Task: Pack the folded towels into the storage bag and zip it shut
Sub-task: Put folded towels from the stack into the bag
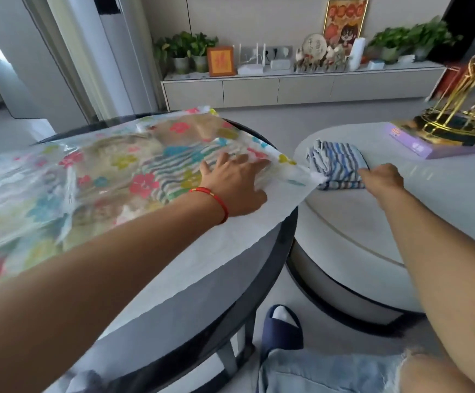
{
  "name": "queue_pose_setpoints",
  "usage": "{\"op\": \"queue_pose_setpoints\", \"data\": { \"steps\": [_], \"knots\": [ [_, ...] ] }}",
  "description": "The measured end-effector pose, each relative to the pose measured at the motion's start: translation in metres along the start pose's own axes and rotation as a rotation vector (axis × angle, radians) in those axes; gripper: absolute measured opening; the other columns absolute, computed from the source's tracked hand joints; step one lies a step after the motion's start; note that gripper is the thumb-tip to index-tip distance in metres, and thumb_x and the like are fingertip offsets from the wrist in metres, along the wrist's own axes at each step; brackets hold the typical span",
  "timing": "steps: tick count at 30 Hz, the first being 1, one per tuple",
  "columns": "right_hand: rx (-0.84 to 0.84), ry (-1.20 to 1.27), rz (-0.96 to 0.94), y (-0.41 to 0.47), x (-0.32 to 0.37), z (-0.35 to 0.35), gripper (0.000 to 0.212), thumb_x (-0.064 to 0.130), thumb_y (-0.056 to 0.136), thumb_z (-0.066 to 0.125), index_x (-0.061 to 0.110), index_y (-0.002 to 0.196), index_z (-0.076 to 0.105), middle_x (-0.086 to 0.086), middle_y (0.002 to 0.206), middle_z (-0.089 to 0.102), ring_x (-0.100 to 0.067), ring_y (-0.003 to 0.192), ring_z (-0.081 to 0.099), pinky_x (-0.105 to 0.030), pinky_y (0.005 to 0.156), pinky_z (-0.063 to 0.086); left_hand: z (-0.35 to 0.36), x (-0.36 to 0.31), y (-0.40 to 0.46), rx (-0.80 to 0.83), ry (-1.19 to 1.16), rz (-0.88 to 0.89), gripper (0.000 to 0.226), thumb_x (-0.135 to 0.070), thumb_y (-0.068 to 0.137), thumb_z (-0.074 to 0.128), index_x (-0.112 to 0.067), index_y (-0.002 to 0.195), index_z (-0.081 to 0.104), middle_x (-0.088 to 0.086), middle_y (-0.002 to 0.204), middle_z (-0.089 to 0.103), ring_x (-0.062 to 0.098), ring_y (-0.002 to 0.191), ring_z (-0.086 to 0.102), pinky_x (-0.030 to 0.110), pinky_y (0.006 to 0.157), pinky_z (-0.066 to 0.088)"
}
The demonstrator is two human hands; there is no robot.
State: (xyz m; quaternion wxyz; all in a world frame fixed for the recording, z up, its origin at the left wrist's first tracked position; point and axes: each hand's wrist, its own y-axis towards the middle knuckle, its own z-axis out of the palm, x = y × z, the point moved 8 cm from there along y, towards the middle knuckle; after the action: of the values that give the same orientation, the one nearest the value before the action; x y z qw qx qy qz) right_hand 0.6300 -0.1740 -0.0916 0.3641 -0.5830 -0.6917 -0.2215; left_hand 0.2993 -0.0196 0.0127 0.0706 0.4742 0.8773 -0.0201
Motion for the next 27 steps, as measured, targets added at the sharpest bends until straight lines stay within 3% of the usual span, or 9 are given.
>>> {"op": "queue_pose_setpoints", "data": {
  "steps": [4,7,10,13,17,19,22,24,27],
  "knots": [
    [0.008,-0.009,0.076,0.033,-0.003,0.033,0.087,0.054,0.097,0.057,-0.009,0.150,0.030,-0.028,0.155,0.041,-0.040,0.138,0.047,-0.046,0.114,0.039,0.012,0.003,0.001,-0.058,0.039,0.021,0.069,-0.046,0.083,0.054,-0.044,0.149,0.033,-0.003,0.151,0.038,0.030,0.141,0.024,0.063,0.110,0.026],
    [-0.030,-0.108,0.084,0.041,-0.008,0.041,0.080,0.047,0.094,0.065,-0.009,0.146,0.040,-0.027,0.151,0.047,-0.043,0.139,0.047,-0.048,0.117,0.036,0.016,0.004,0.002,-0.088,0.062,0.026,0.072,-0.047,0.079,0.052,-0.044,0.149,0.032,-0.004,0.150,0.036,0.030,0.141,0.023,0.064,0.108,0.027],
    [0.038,0.029,0.064,0.037,-0.011,0.044,0.056,0.023,0.083,0.078,-0.004,0.130,0.063,-0.022,0.133,0.066,-0.037,0.121,0.064,-0.046,0.104,0.052,0.018,0.004,0.002,-0.083,0.070,0.018,0.073,-0.047,0.080,0.052,-0.043,0.150,0.032,-0.003,0.152,0.034,0.030,0.143,0.022,0.064,0.109,0.026],
    [0.164,0.234,0.112,0.015,-0.012,0.036,0.051,0.008,0.074,0.070,0.000,0.125,0.068,-0.013,0.115,0.069,-0.027,0.101,0.066,-0.035,0.085,0.056,0.017,0.002,-0.002,-0.072,0.103,0.008,0.075,-0.044,0.081,0.056,-0.039,0.151,0.029,-0.002,0.154,0.032,0.031,0.143,0.021,0.062,0.110,0.026],
    [0.378,0.579,0.168,-0.043,-0.013,0.015,0.059,0.002,0.072,0.047,0.000,0.129,0.064,-0.013,0.120,0.073,-0.030,0.105,0.070,-0.039,0.092,0.057,0.005,0.006,-0.022,-0.063,0.130,-0.028,0.084,-0.033,0.080,0.058,-0.029,0.154,0.020,0.000,0.159,0.026,0.030,0.147,0.019,0.067,0.111,0.022],
    [0.429,0.728,0.169,-0.081,-0.010,-0.003,0.046,-0.007,0.084,0.034,0.000,0.117,0.065,-0.014,0.101,0.080,-0.027,0.089,0.078,-0.035,0.071,0.063,-0.007,0.016,-0.040,-0.079,0.184,-0.063,0.089,-0.032,0.078,0.060,-0.026,0.155,0.017,0.001,0.161,0.025,0.031,0.146,0.022,0.069,0.111,0.021],
    [0.443,0.835,0.148,-0.140,-0.013,-0.045,0.029,-0.012,0.093,0.038,0.004,0.090,0.061,-0.013,0.069,0.075,-0.004,0.051,0.071,-0.016,0.043,0.052,-0.034,0.041,-0.078,-0.109,0.304,-0.144,0.090,-0.035,0.075,0.062,-0.023,0.153,0.019,0.006,0.154,0.035,0.035,0.138,0.034,0.067,0.107,0.029],
    [0.502,0.880,0.086,-0.179,-0.009,-0.072,0.029,-0.014,0.095,0.043,0.007,0.085,0.061,-0.015,0.078,0.070,0.004,0.053,0.067,-0.008,0.046,0.048,-0.056,0.059,-0.104,-0.139,0.443,-0.188,0.083,-0.035,0.076,0.061,-0.019,0.149,0.026,0.010,0.144,0.044,0.036,0.131,0.042,0.063,0.102,0.035],
    [0.741,0.951,0.095,-0.241,0.001,-0.075,0.036,-0.016,0.091,0.034,-0.002,0.100,0.066,-0.018,0.091,0.079,-0.017,0.075,0.079,-0.024,0.056,0.061,-0.093,0.081,-0.134,-0.163,0.575,-0.229,0.060,-0.030,0.076,0.058,-0.018,0.134,0.046,0.011,0.127,0.057,0.037,0.118,0.053,0.055,0.093,0.044]
  ]
}}
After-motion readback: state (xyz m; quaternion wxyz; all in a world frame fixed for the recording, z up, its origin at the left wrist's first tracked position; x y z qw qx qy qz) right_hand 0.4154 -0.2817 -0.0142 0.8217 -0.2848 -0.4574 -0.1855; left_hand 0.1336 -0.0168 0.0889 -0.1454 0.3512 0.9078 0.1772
